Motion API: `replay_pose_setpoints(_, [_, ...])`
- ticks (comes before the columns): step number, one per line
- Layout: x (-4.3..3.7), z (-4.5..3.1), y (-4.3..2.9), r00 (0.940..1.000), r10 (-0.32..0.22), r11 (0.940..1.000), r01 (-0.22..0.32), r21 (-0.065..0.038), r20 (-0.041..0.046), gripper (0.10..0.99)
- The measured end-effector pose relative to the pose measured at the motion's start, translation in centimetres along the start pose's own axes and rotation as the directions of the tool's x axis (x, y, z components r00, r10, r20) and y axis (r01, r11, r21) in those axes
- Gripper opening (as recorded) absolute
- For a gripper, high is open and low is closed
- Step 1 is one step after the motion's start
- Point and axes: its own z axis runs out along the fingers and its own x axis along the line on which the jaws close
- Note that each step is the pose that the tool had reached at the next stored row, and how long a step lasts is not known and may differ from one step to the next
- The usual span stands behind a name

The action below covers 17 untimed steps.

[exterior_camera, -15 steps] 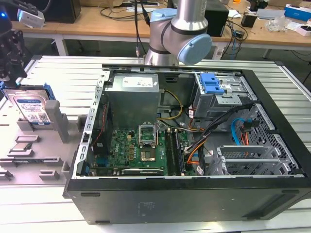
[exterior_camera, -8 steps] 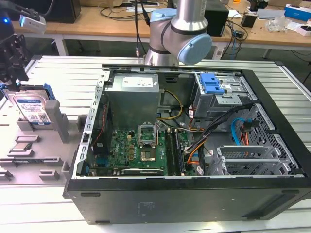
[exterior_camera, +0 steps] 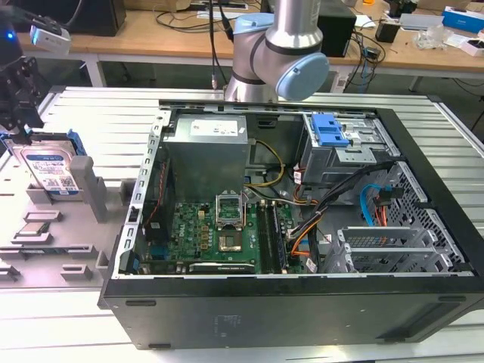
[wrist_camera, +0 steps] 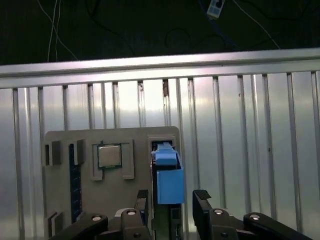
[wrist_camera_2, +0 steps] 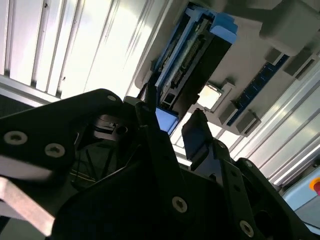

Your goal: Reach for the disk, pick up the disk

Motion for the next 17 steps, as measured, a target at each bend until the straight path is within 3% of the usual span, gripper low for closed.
replay_pose_setpoints(4, [-0.19,0.76,0.76,1.0000,-0.002,1.0000,0.002,0.000,-0.0001,0.482])
replay_pose_setpoints(10, [-0.19,1.91,0.76,0.9998,-0.021,0.9998,0.021,0.000,-0.0028,0.482])
replay_pose_setpoints(13, [-0.15,2.32,0.76,0.9993,-0.034,0.9994,0.034,0.001,-0.0150,0.482])
replay_pose_setpoints(17, [-0.12,2.89,0.75,0.9989,-0.044,0.9990,0.044,0.001,-0.0191,0.482])
